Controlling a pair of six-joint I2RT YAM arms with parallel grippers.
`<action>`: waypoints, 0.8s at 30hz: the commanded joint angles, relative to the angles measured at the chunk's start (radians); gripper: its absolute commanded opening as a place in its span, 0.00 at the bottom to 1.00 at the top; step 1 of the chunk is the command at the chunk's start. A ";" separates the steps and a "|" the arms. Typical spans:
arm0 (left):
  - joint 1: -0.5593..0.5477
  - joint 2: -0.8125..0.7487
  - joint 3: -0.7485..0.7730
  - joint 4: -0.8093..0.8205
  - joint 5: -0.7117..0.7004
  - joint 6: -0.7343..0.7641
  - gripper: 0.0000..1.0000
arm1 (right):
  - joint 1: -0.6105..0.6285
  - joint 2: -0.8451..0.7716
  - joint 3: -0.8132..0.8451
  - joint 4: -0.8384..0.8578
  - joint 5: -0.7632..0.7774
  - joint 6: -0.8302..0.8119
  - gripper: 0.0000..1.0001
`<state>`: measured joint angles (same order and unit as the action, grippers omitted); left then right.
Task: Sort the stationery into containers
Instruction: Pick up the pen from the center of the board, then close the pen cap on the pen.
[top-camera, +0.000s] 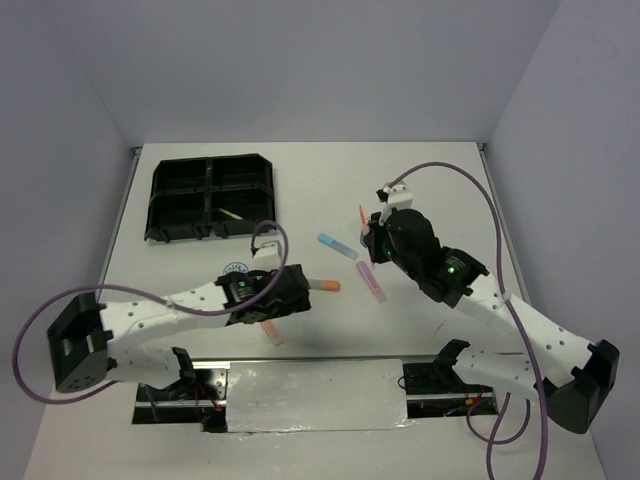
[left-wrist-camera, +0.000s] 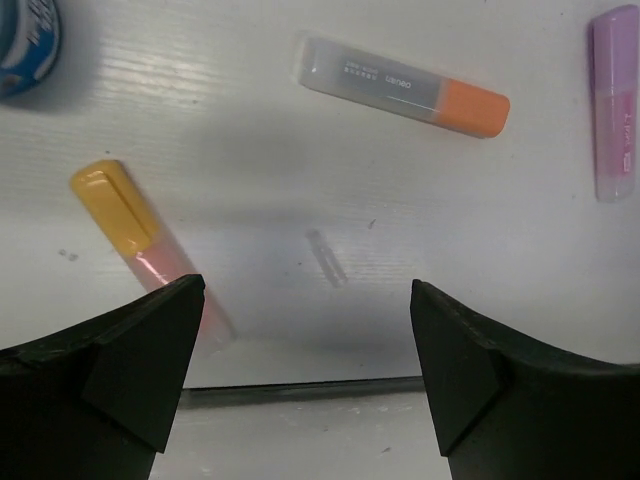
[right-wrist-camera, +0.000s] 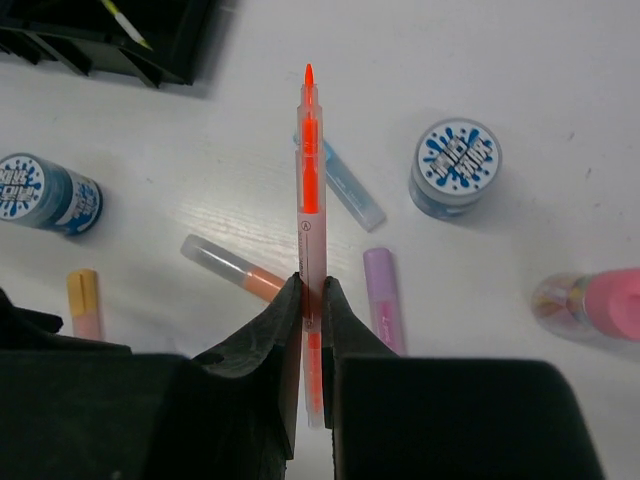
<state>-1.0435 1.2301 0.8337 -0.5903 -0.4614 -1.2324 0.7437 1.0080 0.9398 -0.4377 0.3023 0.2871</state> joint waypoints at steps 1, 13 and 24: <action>-0.079 0.127 0.126 -0.143 -0.169 -0.283 0.96 | 0.009 -0.074 -0.050 -0.070 0.035 0.032 0.00; -0.115 0.485 0.351 -0.309 -0.106 -0.440 0.84 | 0.016 -0.192 -0.128 -0.096 0.009 0.012 0.00; -0.124 0.552 0.346 -0.281 -0.040 -0.461 0.80 | 0.016 -0.224 -0.159 -0.070 -0.032 -0.002 0.00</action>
<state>-1.1591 1.7660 1.1591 -0.8619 -0.5175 -1.6611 0.7502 0.8078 0.7898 -0.5396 0.2829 0.2962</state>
